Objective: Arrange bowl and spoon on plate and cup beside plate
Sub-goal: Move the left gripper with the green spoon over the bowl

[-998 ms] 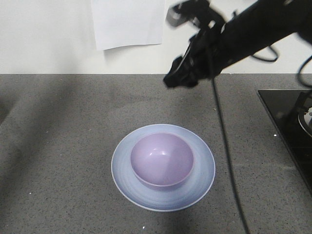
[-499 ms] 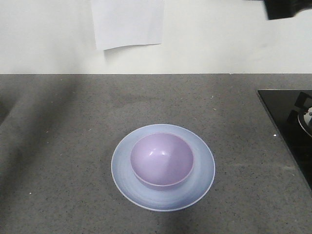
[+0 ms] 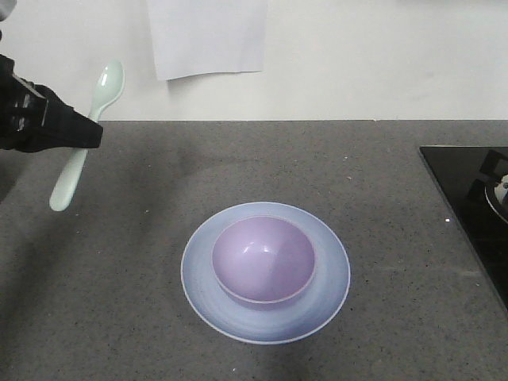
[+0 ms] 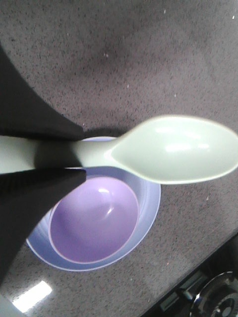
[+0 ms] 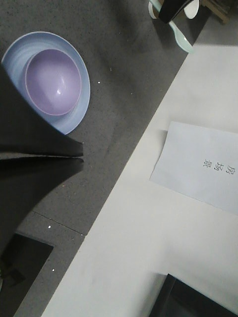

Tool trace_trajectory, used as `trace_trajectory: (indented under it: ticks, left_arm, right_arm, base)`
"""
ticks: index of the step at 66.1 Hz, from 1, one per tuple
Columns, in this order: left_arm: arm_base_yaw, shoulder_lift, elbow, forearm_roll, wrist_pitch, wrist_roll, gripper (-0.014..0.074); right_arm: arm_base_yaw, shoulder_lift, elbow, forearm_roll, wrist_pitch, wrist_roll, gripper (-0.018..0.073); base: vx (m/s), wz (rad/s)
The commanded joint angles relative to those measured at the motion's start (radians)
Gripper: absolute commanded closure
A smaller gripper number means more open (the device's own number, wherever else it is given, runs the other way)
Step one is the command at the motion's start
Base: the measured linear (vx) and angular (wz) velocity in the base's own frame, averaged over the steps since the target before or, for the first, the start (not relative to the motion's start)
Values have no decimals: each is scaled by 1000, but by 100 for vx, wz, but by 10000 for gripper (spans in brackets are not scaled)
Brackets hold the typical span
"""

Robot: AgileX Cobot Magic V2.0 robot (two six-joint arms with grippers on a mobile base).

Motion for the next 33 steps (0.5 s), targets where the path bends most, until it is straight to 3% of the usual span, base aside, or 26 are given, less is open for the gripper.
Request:
trace_trajectory:
  ticks: [1, 14, 29, 33]
  left_arm:
    - [-42, -11, -28, -53, -31, 5, 603]
    - [-167, 17, -28, -42, -20, 3, 603]
    - [-323, 84, -28, 91, -28, -128, 603]
    - [-367, 111, -28, 106, -28, -130, 603]
  right_arm:
    - [-4, -25, 58, -19, -33, 6, 564]
    - [-4, -103, 295, -49, -136, 37, 564]
    - [-4, -186, 511, -59, -278, 108, 564]
    - [-4, -205, 548, -60, -303, 110, 564]
  base:
    - [0, 0]
    - [0, 0]
    - [0, 0]
    - [0, 0]
